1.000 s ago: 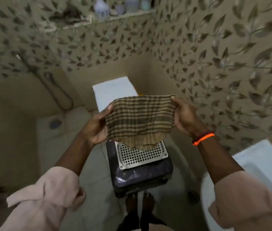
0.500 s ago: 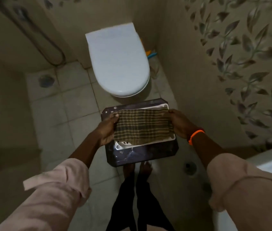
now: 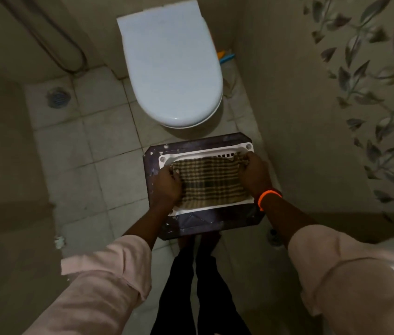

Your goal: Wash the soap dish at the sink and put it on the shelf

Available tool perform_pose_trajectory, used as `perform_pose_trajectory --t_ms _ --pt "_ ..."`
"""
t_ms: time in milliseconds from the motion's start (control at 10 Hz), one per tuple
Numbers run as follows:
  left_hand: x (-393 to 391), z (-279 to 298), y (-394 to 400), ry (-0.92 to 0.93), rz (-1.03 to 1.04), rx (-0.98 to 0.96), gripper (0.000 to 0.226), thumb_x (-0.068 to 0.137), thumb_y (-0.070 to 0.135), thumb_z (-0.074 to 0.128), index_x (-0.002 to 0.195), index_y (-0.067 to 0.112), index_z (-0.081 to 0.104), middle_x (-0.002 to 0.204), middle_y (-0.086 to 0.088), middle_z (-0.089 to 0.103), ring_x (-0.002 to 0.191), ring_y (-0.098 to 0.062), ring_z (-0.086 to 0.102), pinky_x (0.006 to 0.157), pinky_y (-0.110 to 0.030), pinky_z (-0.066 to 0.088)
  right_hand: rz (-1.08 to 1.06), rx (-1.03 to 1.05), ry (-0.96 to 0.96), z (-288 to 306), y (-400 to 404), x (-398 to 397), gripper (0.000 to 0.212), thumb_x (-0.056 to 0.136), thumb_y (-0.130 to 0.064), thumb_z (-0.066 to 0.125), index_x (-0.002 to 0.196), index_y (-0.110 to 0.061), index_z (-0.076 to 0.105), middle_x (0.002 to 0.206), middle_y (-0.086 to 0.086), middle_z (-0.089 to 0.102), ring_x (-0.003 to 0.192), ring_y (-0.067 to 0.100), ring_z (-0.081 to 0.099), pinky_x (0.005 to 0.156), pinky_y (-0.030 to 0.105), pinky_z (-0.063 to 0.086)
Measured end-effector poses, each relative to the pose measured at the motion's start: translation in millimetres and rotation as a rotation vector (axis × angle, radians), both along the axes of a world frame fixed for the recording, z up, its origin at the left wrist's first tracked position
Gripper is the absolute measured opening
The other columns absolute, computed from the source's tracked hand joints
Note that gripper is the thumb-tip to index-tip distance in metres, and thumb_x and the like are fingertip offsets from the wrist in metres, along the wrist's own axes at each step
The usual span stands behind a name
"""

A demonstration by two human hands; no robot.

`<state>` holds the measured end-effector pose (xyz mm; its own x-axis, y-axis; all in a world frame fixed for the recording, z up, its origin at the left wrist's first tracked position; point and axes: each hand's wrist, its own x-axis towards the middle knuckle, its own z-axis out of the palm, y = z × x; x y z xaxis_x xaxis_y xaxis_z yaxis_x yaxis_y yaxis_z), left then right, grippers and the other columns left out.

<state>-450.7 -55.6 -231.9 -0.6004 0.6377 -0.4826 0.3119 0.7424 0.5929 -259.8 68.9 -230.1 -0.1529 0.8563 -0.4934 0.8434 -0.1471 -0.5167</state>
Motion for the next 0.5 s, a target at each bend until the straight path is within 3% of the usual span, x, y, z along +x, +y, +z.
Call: perform_pose_trajectory --t_ms 100,200,300,400,500 --pt "-1.3 3.7 -0.7 0.076 -0.029 -0.021 0.026 0.102 0.013 0.052 0.109 -0.005 0.069 0.104 -0.024 0.074 0.098 -0.038 0.068 0.089 -0.038 0.046 0.038 0.033 -0.075 2.4 -0.2 -0.9 0.03 0.098 -0.013 0.05 0.124 -0.008 0.063 0.118 0.023 0.066 0.11 0.042 0.061 0.097 0.043 0.049" --pt "-3.3 9.8 -4.6 0.131 -0.042 -0.02 0.022 0.098 0.014 0.056 0.102 -0.001 0.071 0.094 -0.021 0.076 0.086 -0.035 0.071 0.076 -0.035 0.052 0.145 0.11 -0.221 8.0 -2.3 -2.2 0.035 0.099 -0.017 0.044 0.131 -0.012 0.059 0.119 0.022 0.065 0.105 0.042 0.064 0.091 0.05 0.054" --pt "-2.8 20.2 -9.4 0.233 -0.094 -0.042 0.02 0.095 0.013 0.052 0.105 0.004 0.066 0.097 -0.019 0.073 0.086 -0.038 0.07 0.071 -0.042 0.055 0.206 0.255 -0.337 19.0 -14.2 -6.3 0.029 0.093 -0.015 0.05 0.119 -0.009 0.061 0.119 0.019 0.057 0.101 0.042 0.061 0.08 0.049 0.053" --pt "1.8 39.4 -10.1 0.347 -0.24 -0.08 0.029 0.09 0.011 0.053 0.119 0.008 0.059 0.117 -0.019 0.065 0.094 -0.043 0.066 0.074 -0.05 0.054 0.239 0.311 -0.411 34.9 -25.3 -11.7 0.026 0.086 -0.015 0.055 0.111 -0.008 0.062 0.121 0.02 0.051 0.102 0.041 0.056 0.079 0.047 0.05" --pt "2.1 52.5 -3.2 0.429 -0.39 0.073 0.037 0.093 0.012 0.055 0.13 0.005 0.056 0.129 -0.024 0.059 0.105 -0.044 0.062 0.08 -0.05 0.054 0.273 0.386 -0.422 47.1 -32.9 -23.6 0.035 0.085 -0.021 0.057 0.118 -0.01 0.061 0.128 0.02 0.053 0.107 0.04 0.054 0.085 0.046 0.044"
